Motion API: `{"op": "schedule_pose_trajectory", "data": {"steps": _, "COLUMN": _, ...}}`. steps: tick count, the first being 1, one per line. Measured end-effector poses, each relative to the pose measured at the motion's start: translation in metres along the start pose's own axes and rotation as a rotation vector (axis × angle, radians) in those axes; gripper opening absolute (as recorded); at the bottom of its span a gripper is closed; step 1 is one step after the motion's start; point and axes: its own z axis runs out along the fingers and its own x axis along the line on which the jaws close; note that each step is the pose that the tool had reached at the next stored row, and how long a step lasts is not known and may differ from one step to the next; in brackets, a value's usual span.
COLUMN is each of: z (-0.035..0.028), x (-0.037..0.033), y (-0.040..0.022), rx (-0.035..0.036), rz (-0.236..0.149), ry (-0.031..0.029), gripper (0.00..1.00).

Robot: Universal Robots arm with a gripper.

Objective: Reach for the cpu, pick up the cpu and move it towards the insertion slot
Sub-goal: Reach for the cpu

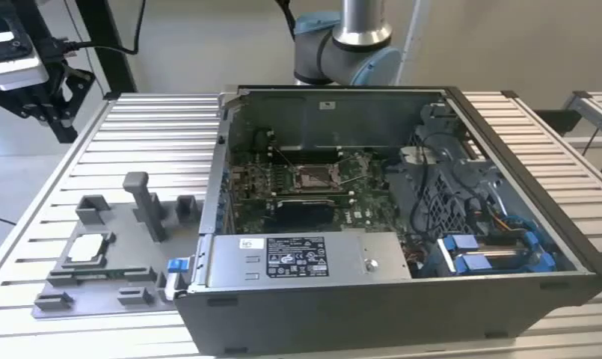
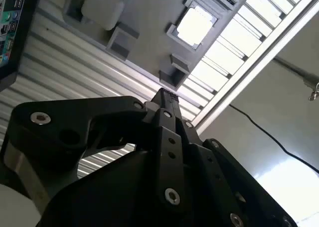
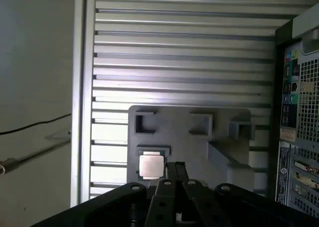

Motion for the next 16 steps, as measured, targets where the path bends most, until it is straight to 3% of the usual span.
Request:
{"op": "schedule_pose_trajectory", "data": {"steps": 7, "z": -0.0001, "x": 0.0007, "y": -0.0016, "rx": 0.0000, "rz": 0.000, "ry": 0.0001, "gripper": 0.00}}
{"op": "schedule_pose_trajectory", "data": {"steps": 16, "z": -0.0008, "x": 0.0069, "y": -0.0236, "rx": 0.0001, "rz": 0.000, "ry": 0.0001, "gripper": 0.00}}
